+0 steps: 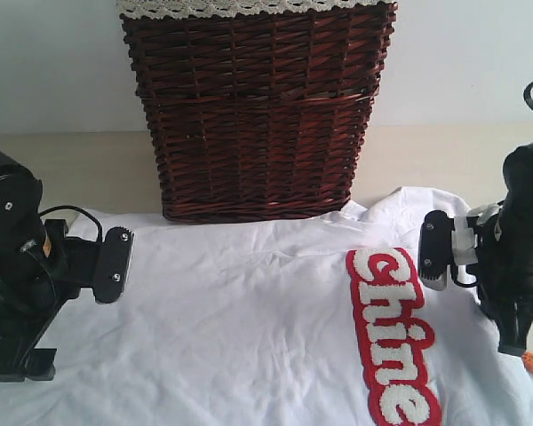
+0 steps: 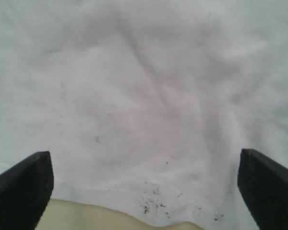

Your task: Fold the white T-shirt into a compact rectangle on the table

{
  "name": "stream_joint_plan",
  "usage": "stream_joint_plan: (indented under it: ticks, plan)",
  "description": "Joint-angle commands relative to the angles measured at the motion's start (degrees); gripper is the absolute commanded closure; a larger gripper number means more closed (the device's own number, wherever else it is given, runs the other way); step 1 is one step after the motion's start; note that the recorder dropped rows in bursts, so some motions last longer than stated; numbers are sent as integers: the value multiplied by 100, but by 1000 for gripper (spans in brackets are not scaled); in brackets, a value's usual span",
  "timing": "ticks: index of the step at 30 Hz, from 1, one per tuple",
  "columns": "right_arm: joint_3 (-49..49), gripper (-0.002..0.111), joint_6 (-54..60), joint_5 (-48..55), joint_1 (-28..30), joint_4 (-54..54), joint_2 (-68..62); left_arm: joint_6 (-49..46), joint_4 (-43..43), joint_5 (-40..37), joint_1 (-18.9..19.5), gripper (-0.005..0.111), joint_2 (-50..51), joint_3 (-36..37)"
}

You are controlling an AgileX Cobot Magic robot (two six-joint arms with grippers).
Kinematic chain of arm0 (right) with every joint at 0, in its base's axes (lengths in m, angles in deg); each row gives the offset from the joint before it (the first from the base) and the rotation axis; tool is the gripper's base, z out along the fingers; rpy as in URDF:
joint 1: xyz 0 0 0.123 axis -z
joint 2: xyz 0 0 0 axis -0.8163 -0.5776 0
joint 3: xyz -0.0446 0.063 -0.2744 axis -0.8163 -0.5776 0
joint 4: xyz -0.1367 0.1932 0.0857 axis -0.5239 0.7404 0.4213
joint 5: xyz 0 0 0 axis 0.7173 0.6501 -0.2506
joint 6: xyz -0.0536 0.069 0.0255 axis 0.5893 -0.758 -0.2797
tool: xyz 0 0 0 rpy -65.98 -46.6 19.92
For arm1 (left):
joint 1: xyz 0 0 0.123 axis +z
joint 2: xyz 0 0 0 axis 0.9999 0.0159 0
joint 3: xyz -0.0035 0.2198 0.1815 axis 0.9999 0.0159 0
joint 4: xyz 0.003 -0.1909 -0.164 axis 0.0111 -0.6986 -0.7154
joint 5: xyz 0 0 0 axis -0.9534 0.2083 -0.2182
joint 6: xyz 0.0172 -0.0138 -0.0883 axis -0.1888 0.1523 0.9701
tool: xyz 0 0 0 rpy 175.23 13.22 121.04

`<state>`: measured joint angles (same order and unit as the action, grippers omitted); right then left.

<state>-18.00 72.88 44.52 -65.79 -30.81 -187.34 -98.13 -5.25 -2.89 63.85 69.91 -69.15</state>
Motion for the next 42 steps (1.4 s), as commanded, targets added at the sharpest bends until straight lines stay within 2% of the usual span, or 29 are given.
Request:
stream_joint_plan:
  ticks: [1,4,8,11,20,25,29,31,34,38,40,42]
  plan:
    - [-44,108,-42,-367,21,82,-323,-3,-239,47,5,2,-2,2]
    - [-44,108,-307,-124,21,-531,-555,-3,-313,36,5,2,-2,2]
    - [107,108,-1991,61,21,-2097,-501,-14,-313,47,5,2,-2,2]
    - [235,108,-2952,308,21,-2857,-466,-25,-313,98,5,2,-2,2]
    - [246,108,-3070,21,-20,-3150,-360,-25,-313,159,5,2,-2,2]
    - [246,108,-2855,35,-20,-2692,-35,-25,-325,157,5,2,-2,2]
    - [246,108,-1606,261,-20,-1385,326,-25,-324,249,5,2,-2,2]
    - [246,108,-942,845,-20,-901,378,-25,-324,260,5,2,-2,2]
    - [246,108,-785,1545,-20,-488,390,-25,-324,260,5,2,-2,2]
    - [246,108,-784,1379,-20,799,602,-25,-337,257,5,2,-2,2]
    - [246,103,-784,1416,-7,1202,764,-25,-337,302,5,2,-2,2]
    - [246,91,-1444,1722,9,1054,912,-1,-337,329,5,2,-2,2]
